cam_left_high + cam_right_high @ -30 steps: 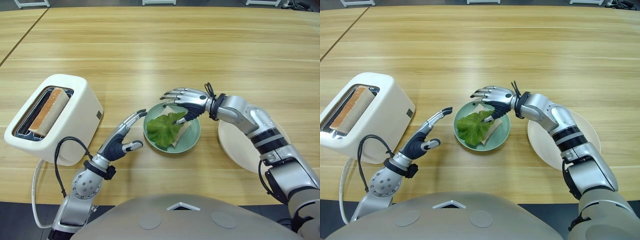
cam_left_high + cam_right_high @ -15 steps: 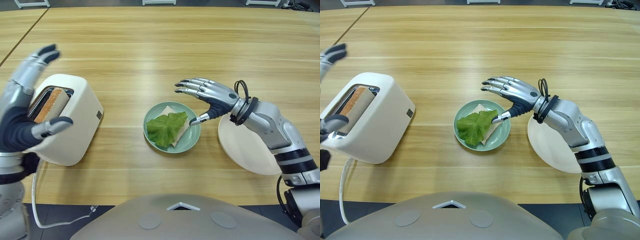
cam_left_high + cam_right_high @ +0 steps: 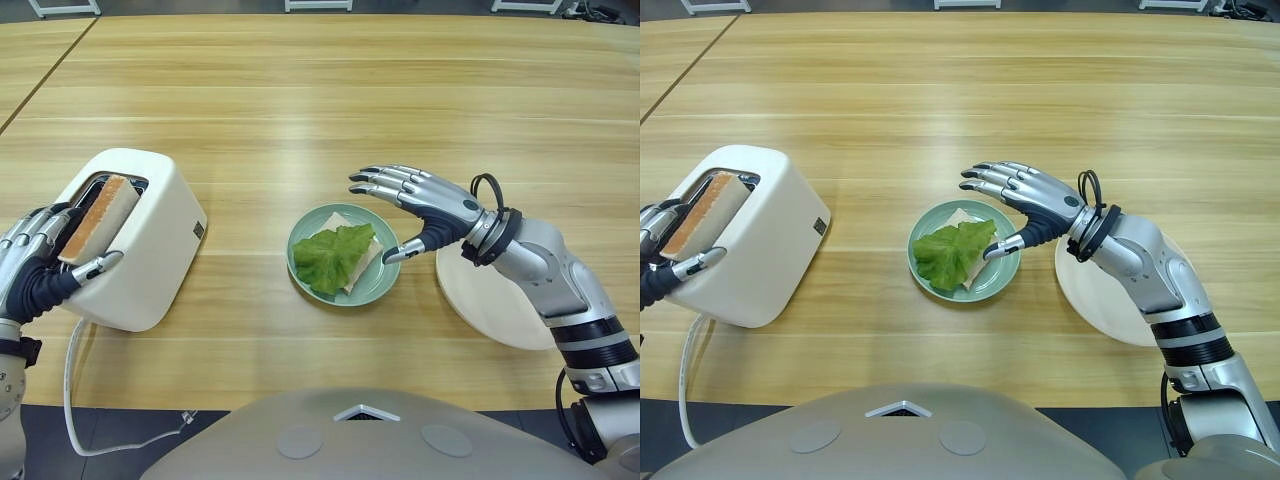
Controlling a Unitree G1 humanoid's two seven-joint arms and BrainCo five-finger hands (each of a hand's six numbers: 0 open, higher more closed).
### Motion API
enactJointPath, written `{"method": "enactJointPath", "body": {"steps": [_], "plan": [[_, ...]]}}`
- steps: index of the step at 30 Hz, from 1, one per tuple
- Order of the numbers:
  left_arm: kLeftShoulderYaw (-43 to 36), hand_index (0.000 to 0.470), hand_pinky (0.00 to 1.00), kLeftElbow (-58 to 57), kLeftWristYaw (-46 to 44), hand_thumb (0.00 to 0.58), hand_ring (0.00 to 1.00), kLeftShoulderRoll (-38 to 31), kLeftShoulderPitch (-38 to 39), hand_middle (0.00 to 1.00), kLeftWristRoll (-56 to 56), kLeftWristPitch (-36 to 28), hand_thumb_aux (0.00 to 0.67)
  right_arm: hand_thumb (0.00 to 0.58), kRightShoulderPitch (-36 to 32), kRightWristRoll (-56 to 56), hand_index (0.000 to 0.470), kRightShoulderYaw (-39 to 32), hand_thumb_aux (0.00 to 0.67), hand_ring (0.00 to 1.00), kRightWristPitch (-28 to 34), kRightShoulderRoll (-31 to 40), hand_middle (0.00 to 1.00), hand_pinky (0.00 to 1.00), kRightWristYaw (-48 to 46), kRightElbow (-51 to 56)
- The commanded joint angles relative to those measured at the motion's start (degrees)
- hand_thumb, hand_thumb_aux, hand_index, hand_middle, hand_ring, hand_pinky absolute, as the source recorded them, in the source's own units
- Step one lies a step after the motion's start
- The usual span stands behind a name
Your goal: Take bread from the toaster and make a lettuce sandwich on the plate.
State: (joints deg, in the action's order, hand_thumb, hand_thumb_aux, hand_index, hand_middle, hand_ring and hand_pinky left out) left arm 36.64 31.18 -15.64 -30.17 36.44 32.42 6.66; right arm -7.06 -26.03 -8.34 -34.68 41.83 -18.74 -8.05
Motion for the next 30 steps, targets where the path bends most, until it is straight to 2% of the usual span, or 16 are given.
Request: {"method": "enactJointPath", "body": {"steps": [1,11,17,19,22,25,27,30], "plan": [[-1.44,0.470,0.00,-1.55,-0.39,0.580,0.00,-0.04,-0.31,0.00,-0.80,0.25,0.670,0.000,-0.02,-1.31,0.000,0.06,0.000,0.00,-0.44,-0.06,0.00,0.00,-0.10,0.70],[2.50,0.470,0.00,-0.25,4.58,0.580,0.00,-0.41,-5.18,0.00,-6.56,3.99,0.670,0.000,-0.07,-3.15,0.000,0.30,0.000,0.00,-0.84,-0.32,0.00,0.00,1.01,1.66],[11.74,0.470,0.00,0.81,8.36,0.580,0.00,-5.59,-15.20,0.00,-12.37,5.77,0.670,0.000,-0.64,-3.77,0.000,0.93,0.000,0.00,-0.43,-0.61,0.00,0.00,2.09,2.53],[11.72,0.470,0.00,3.77,7.83,0.580,0.00,-7.32,-18.56,0.00,-13.78,5.50,0.670,0.000,-0.86,-4.02,0.000,1.42,0.000,0.00,-0.14,-0.61,0.00,0.00,2.86,3.31],[4.42,0.470,0.00,9.48,5.88,0.580,0.00,-7.88,-23.44,0.00,-13.44,3.04,0.670,0.000,-1.84,-4.54,0.000,2.19,0.000,0.00,0.41,-0.66,0.00,0.00,4.24,5.05],[-6.40,0.470,0.00,12.45,2.80,0.580,0.00,-7.43,-28.20,0.00,-9.73,-1.61,0.670,0.000,-3.79,-4.84,0.000,3.19,0.000,0.00,1.42,-0.81,0.00,0.00,5.78,7.94],[-14.20,0.470,0.00,13.34,1.68,0.580,0.00,-5.71,-31.76,0.00,-6.81,-3.90,0.670,0.000,-4.58,-4.88,0.000,4.07,0.000,0.00,2.13,-0.67,0.00,0.00,6.98,9.86],[-30.61,0.470,0.00,10.90,0.31,0.580,0.00,-0.35,-37.79,0.00,1.15,-5.89,0.670,0.000,-3.89,-4.56,0.000,5.80,0.000,0.00,3.24,-0.38,0.00,0.00,8.74,11.24]]}}
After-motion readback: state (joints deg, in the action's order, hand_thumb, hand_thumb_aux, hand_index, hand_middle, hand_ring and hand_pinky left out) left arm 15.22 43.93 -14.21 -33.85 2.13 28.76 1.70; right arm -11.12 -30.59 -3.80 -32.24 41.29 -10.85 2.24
